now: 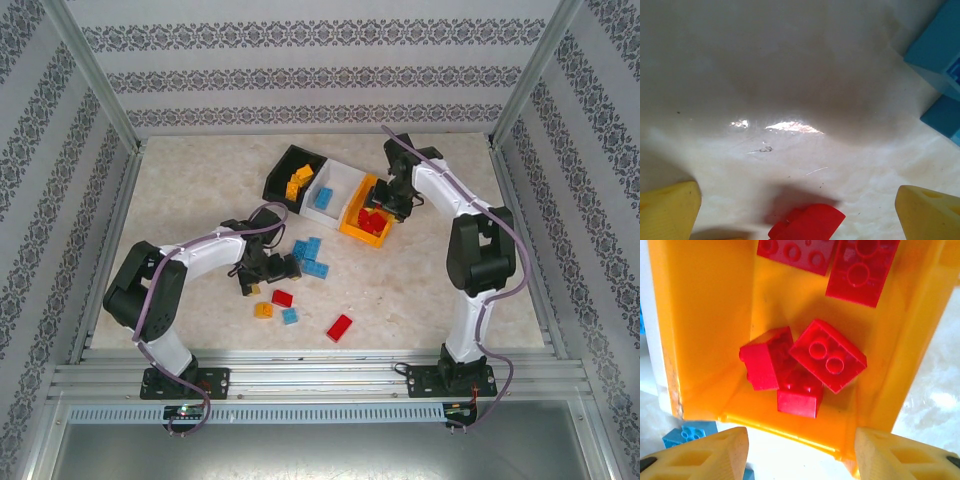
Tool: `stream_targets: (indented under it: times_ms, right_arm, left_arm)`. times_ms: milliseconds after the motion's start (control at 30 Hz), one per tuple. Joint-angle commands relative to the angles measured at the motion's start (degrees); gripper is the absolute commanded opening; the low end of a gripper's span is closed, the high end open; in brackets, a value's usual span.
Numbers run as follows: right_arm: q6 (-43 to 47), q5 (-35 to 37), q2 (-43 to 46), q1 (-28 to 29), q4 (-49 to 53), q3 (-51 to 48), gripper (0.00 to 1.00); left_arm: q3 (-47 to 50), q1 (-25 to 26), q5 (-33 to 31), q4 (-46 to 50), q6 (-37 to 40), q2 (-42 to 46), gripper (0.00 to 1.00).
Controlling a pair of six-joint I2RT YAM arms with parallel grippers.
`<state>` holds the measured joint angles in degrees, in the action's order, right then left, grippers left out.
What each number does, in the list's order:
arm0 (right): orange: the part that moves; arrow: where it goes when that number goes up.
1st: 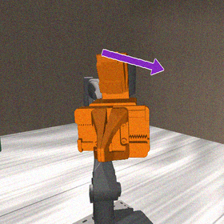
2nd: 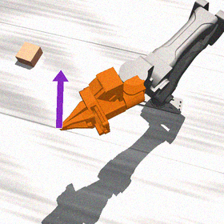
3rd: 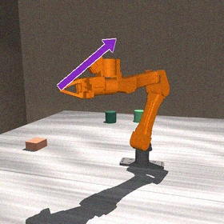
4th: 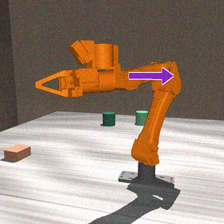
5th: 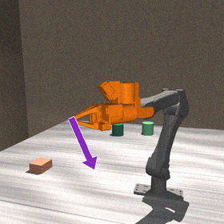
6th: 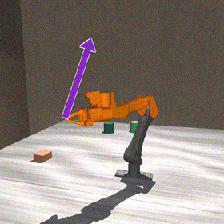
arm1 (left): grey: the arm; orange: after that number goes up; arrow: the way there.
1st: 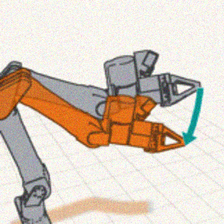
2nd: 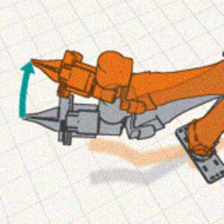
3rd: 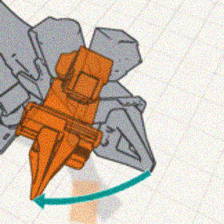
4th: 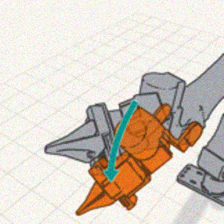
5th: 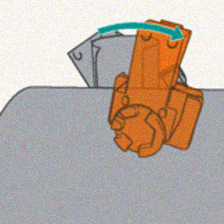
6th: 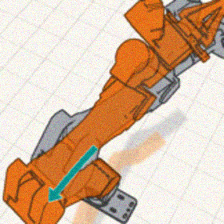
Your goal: Sort the legos into containers by color
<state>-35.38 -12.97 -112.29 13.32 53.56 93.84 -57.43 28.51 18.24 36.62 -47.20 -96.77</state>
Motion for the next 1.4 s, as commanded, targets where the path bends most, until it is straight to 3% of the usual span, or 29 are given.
stream_targets:
  times_ms: [0, 100, 233, 333, 667, 1000, 1200, 1367]
  right_arm:
    - [-1.8, -3.3, 4.2, 1.5, -0.2, -3.1, 0.58]
    - [-1.3, -5.2, 5.9, 3.9, -0.9, -5.2, 0.58]
    - [0.0, -3.9, 6.9, 7.4, 0.4, -7.8, 0.58]
    - [-0.2, -3.6, 7.3, 8.5, 0.0, -10.1, 0.58]
    - [0.1, -3.1, 8.9, 8.5, 0.0, -12.4, 0.58]
    - [-0.2, -3.1, 9.8, 8.6, -0.7, -14.1, 0.57]
    - [-0.1, -2.4, 10.4, 8.6, -0.5, -14.6, 0.58]
    - [0.2, -2.2, 11.0, 8.2, -0.2, -15.1, 0.57]
  left_arm:
    - [-1.1, 0.9, 0.3, -0.4, 0.5, -0.5, 1.0]
    - [-1.7, 1.3, -0.2, 0.2, 1.4, -0.4, 1.0]
    - [-4.6, 2.8, -1.6, 3.3, 5.6, -1.5, 0.81]
    - [-6.0, 3.5, -1.7, 6.6, 8.5, -2.9, 0.76]
    - [-2.1, 3.9, -0.8, 8.0, 9.0, -1.3, 0.75]
    - [-1.0, 5.9, 0.4, 5.9, 7.9, -2.8, 0.57]
    - [-0.7, 5.9, 1.0, 5.1, 7.6, -3.6, 0.39]
    - [-1.6, 5.9, 1.8, 4.9, 7.0, -4.2, 0.33]
